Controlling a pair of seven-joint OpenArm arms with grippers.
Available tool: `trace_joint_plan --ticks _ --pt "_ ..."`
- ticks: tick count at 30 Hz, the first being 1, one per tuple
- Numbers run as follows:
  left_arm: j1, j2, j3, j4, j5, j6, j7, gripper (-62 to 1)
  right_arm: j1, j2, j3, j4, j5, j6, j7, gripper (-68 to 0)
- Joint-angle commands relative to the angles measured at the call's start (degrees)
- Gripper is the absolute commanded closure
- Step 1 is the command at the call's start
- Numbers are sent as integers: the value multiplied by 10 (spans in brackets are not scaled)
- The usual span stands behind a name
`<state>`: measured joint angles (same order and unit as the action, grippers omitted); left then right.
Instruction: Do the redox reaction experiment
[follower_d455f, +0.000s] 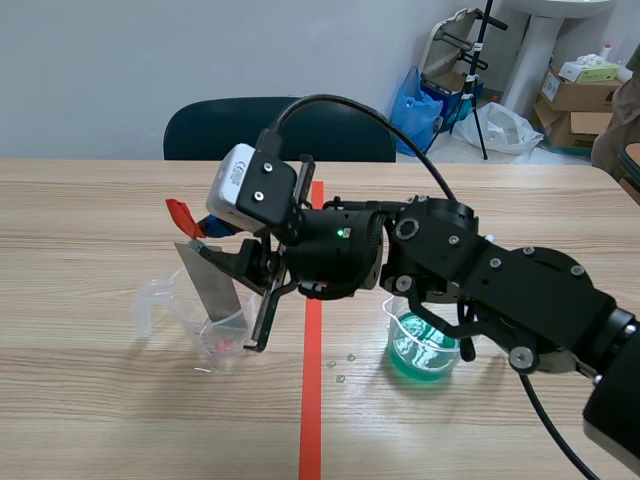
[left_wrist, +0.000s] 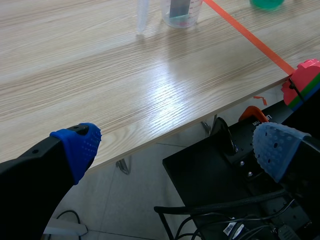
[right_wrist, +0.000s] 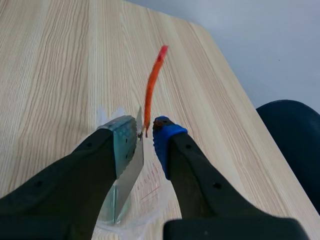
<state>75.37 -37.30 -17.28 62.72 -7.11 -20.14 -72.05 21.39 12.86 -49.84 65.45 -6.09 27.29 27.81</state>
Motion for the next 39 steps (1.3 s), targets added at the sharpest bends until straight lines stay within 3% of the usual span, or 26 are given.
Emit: trace_joint_plan --ticks 1,7,10,39 --pt "1 3 -2 6 -2 -1 -9 -623 12 -2 3 2 6 -2 7 -177" --pt "1 3 -2 6 -2 -1 -5 -623 12 -2 3 2 2 29 7 -557" --pt "1 3 -2 6 -2 -1 -5 -623 11 -2 3 2 2 54 6 -679" --pt "1 3 -2 6 -2 -1 -5 -623 11 -2 3 2 2 58 4 -679"
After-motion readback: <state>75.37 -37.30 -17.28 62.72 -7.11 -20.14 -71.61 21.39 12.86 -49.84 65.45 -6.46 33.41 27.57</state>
